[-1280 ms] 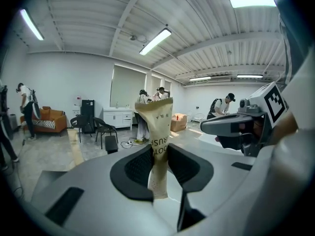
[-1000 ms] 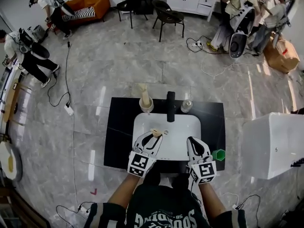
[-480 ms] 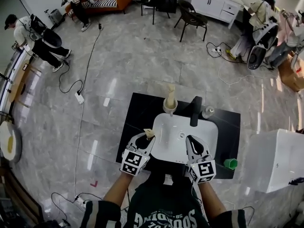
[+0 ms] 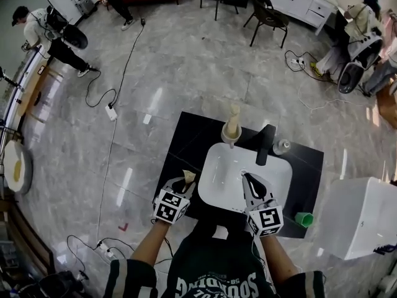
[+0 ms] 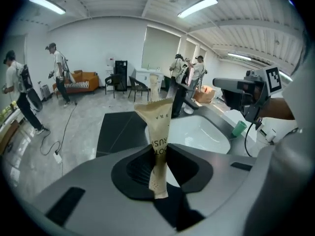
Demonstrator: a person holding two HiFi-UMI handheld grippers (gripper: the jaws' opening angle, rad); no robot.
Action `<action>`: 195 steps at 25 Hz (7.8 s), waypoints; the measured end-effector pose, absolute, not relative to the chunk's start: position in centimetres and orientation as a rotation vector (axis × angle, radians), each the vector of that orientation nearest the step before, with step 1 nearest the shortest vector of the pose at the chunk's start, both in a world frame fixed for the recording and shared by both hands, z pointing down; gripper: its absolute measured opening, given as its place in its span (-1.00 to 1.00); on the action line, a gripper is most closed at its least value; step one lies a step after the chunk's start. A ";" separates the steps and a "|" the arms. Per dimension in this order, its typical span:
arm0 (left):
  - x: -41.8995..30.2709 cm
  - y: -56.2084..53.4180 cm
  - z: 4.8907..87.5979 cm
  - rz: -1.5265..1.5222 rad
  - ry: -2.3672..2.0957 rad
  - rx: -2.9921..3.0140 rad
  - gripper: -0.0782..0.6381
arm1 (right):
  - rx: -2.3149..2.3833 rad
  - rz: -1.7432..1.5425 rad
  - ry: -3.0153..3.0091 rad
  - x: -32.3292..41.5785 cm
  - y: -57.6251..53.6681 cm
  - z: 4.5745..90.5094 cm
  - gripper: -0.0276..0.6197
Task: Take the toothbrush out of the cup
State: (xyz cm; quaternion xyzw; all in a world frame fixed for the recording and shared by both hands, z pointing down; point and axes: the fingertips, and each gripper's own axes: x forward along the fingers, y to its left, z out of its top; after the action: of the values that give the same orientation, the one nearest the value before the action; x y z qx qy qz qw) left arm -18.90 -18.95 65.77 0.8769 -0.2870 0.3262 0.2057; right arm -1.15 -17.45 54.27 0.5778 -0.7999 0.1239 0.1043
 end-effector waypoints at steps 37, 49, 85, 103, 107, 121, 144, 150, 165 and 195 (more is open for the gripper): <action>-15.4 -25.2 78.3 1.079 -0.834 2.239 -0.54 | 1.862 0.484 -2.234 2.9 -15.8 55.3 -0.79; -15.5 -24.8 78.5 1.073 -0.789 2.254 -0.42 | 1.897 0.517 -2.230 3.0 -15.6 55.1 -0.79; -3.1 -32.3 62.6 0.707 -0.903 2.714 -0.49 | 1.941 0.495 -2.198 6.6 -14.9 54.1 -0.79; 1.8 -37.2 62.6 0.635 -1.102 2.634 -0.06 | 1.975 0.533 -2.160 10.9 -14.6 54.5 -0.79; 2.6 -38.2 63.4 0.654 -1.103 2.600 -0.06 | 1.975 0.544 -2.152 11.9 -14.9 54.8 -0.79; 3.7 -41.2 66.5 0.727 -1.135 2.513 -0.15 | 1.982 0.582 -2.122 14.2 -15.5 55.9 -0.79; 3.0 -39.4 61.7 0.623 -1.090 2.607 -0.41 | 1.990 0.559 -2.133 13.5 -14.7 55.0 -0.79; 2.0 -39.0 58.4 0.524 -1.092 2.618 -0.41 | 1.969 0.535 -2.162 12.0 -14.3 54.6 -0.79; -6.2 -37.5 52.9 0.473 -1.192 2.698 -0.41 | 1.932 0.470 -2.234 8.1 -15.2 53.5 -0.79; -28.8 -26.8 65.1 0.859 -1.198 2.376 -0.49 | 1.555 0.510 -2.436 -5.8 -18.7 56.3 -0.79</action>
State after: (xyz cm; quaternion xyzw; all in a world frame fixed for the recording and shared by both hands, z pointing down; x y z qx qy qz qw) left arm -28.83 -26.82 65.09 0.8370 -0.4222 0.3027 0.1718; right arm -5.83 -18.69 56.27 0.5272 -0.8256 0.1727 0.1033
